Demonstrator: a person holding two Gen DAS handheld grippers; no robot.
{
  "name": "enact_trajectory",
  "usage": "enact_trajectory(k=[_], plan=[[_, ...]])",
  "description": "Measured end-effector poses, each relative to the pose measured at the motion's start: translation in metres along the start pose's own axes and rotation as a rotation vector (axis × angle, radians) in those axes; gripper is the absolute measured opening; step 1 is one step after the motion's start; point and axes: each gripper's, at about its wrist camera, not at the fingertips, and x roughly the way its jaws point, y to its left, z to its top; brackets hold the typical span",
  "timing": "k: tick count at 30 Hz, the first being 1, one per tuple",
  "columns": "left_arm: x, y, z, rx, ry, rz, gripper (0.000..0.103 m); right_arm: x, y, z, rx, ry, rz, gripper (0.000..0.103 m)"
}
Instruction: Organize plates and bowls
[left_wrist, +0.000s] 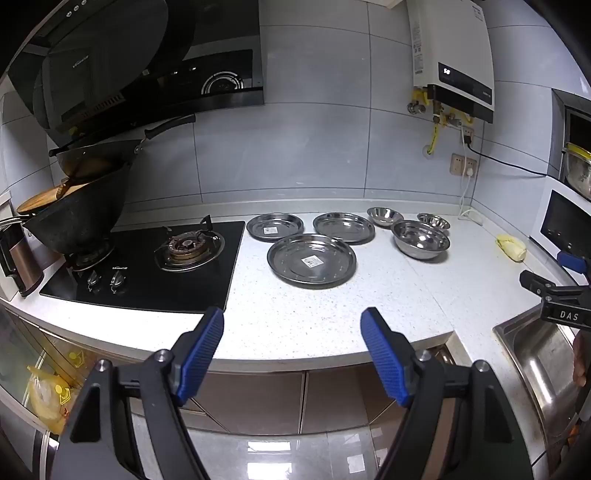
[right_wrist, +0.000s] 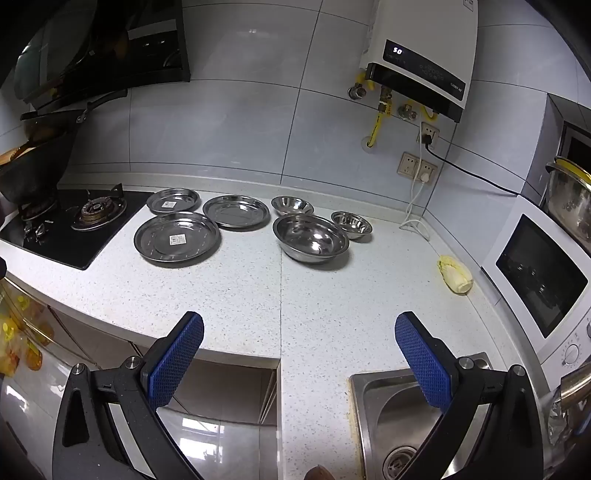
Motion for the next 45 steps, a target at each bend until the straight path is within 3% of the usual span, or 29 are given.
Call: enact_trajectory(k=[45], plan=[[-0.003, 0.012, -0.006, -0.01, 0.004, -0.001, 0.076, -0.001, 0.003, 0.001, -0.001, -0.003, 0.008, 0.102]])
